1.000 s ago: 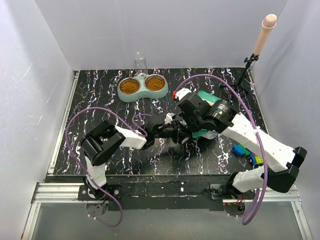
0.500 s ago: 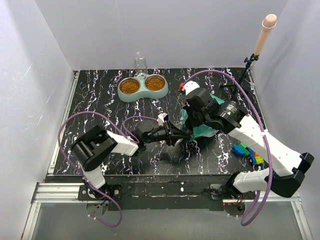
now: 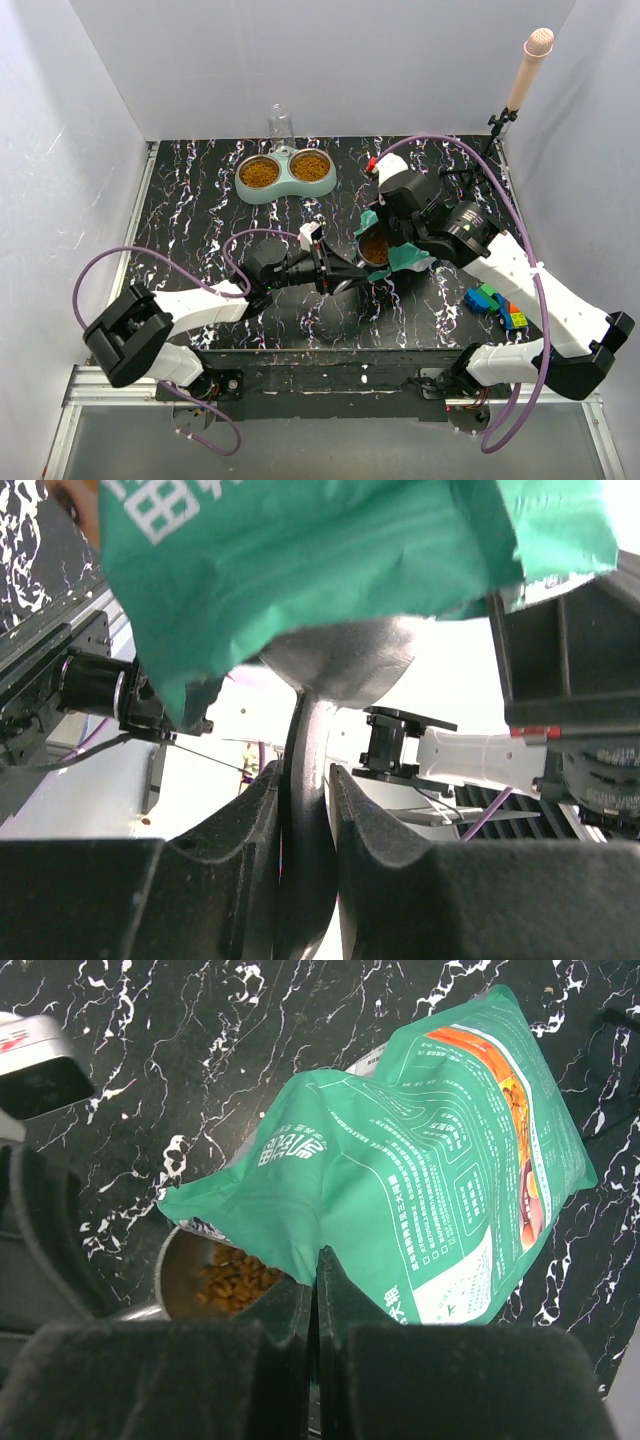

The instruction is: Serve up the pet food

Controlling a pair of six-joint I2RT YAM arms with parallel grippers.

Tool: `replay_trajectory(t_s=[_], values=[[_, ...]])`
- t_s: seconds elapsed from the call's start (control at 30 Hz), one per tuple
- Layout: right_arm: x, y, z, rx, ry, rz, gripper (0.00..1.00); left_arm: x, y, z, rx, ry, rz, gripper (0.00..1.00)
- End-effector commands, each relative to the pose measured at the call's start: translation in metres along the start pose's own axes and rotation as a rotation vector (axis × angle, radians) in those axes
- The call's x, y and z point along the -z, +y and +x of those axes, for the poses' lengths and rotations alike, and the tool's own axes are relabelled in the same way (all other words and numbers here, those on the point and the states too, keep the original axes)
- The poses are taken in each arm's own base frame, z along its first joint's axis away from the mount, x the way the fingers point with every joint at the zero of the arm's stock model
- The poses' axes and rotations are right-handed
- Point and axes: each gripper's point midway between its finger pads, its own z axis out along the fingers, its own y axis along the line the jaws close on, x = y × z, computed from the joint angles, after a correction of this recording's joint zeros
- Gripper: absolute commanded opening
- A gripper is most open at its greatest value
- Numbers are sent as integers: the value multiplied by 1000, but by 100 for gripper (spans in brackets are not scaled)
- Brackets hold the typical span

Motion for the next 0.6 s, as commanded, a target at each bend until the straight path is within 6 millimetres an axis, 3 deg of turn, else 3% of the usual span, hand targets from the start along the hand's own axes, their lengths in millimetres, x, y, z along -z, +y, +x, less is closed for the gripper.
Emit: replay_trajectory(t_s=[0.0,0.57], values=[[15,-22,-28,-43,-109,60,1,22,-37,2,-93,-56,109,0],[14,-56,-28,-100,-103,141,1,70,-30,29,-63,-48,177,0]])
